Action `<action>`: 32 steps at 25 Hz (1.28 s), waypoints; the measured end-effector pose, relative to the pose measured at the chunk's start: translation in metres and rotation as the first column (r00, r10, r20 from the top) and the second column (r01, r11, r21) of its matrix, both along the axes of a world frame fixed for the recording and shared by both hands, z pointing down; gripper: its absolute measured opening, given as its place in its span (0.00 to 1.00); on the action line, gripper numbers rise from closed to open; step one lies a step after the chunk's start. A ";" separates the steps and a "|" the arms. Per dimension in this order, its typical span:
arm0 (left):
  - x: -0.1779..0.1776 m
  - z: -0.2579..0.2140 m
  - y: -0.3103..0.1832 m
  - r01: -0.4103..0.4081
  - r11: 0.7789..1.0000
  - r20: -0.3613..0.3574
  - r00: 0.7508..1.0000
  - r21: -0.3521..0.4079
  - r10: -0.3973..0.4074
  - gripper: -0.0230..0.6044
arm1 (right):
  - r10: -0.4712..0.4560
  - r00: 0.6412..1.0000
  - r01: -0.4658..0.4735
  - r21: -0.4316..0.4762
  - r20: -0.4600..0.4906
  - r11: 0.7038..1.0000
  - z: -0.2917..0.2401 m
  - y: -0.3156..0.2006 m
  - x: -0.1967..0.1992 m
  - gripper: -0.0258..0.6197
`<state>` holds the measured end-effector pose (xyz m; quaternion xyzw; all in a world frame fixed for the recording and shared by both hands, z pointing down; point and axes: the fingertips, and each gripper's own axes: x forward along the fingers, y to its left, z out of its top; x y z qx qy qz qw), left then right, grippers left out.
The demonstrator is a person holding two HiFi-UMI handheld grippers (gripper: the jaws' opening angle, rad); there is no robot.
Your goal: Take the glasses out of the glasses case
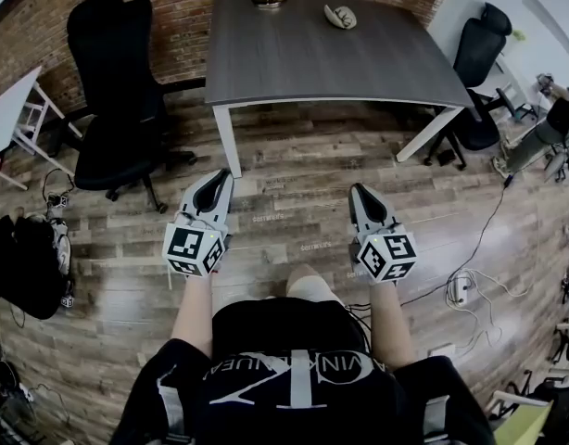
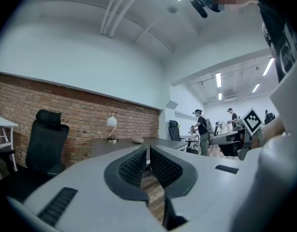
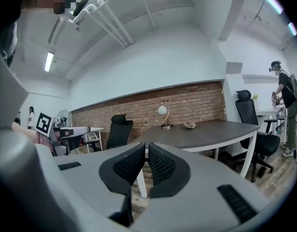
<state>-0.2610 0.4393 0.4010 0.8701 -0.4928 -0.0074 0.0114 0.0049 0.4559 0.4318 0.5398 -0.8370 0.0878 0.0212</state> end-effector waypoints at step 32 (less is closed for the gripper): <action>0.077 0.012 -0.225 -0.019 0.995 -0.006 1.000 -0.099 0.018 0.07 | 0.048 0.993 -0.039 -0.090 0.107 0.995 0.027 -0.223 0.078 0.10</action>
